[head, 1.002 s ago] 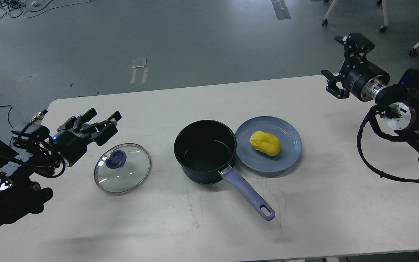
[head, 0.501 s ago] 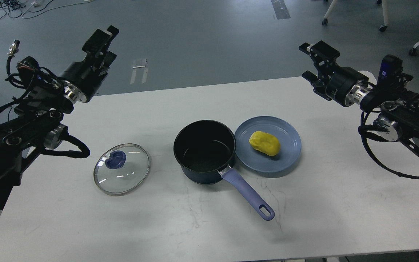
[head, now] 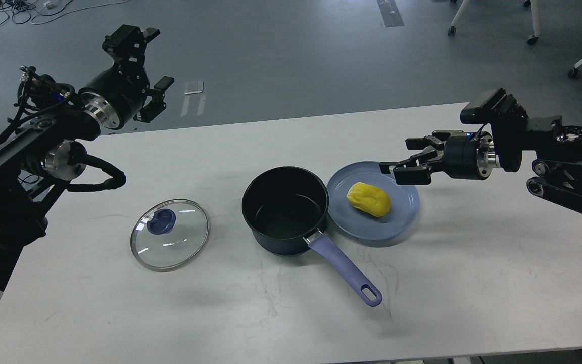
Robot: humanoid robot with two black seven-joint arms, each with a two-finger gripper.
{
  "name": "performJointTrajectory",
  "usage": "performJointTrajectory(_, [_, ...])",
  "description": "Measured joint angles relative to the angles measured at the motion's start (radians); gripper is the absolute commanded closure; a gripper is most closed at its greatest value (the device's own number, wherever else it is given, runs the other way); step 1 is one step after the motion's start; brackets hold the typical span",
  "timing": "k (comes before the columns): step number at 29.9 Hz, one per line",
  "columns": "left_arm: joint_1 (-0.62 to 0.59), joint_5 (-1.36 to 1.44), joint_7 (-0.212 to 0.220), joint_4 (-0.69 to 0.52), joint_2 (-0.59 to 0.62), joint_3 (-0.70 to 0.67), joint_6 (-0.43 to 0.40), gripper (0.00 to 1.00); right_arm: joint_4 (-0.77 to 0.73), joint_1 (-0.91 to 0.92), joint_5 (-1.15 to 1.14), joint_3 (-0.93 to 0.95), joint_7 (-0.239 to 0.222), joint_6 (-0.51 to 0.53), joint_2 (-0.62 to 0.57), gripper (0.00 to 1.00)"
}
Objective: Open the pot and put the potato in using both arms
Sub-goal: 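Reach the right gripper down to the yellow potato on the plate, then grasp the yellow potato with the right gripper and lift it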
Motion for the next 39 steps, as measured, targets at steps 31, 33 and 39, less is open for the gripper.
performJointTrajectory(31, [0.054, 0.005, -0.053, -0.007, -0.020, -0.009, -0.028, 0.02, -0.265, -0.015, -0.027, -0.186, -0.005, -0.072, 0.285, 0.35])
performJointTrajectory(33, [0.054, 0.006, -0.053, -0.008, -0.020, -0.008, -0.028, 0.02, -0.264, -0.015, -0.027, -0.187, -0.004, -0.072, 0.286, 0.42])
performJointTrajectory(39, [0.054, 0.038, -0.054, -0.008, -0.021, -0.007, -0.028, 0.02, -0.261, -0.014, -0.027, -0.189, 0.003, -0.074, 0.286, 0.58])
